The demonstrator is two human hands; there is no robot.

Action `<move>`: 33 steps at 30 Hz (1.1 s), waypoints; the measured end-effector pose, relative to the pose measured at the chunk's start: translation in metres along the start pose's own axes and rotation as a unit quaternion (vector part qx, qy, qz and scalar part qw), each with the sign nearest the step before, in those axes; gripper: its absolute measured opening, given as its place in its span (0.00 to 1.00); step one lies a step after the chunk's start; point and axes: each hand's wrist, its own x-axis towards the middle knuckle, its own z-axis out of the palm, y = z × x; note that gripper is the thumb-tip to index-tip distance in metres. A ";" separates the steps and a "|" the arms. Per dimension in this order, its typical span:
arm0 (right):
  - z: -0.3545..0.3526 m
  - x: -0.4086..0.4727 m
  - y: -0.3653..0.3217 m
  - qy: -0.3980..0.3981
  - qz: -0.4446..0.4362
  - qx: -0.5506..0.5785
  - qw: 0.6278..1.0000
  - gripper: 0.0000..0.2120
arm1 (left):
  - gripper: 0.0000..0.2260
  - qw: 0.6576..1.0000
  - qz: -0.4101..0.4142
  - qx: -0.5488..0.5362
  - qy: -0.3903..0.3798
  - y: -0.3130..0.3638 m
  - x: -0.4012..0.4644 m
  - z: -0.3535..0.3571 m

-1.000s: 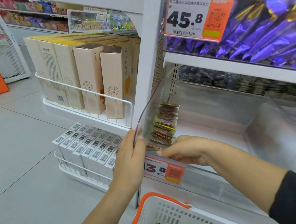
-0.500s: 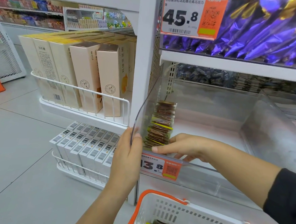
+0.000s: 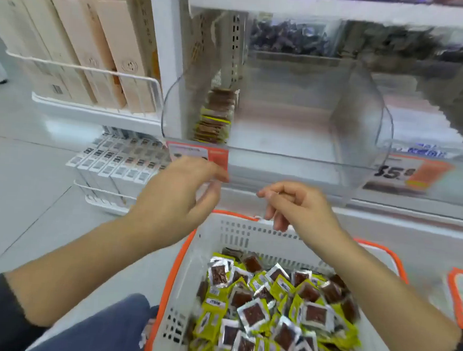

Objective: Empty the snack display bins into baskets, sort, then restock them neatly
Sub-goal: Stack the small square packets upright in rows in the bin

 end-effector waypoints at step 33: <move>-0.016 -0.062 0.349 0.194 0.437 -0.237 0.846 0.43 | 0.42 0.774 -0.474 -0.215 -0.360 0.040 -0.103 0.401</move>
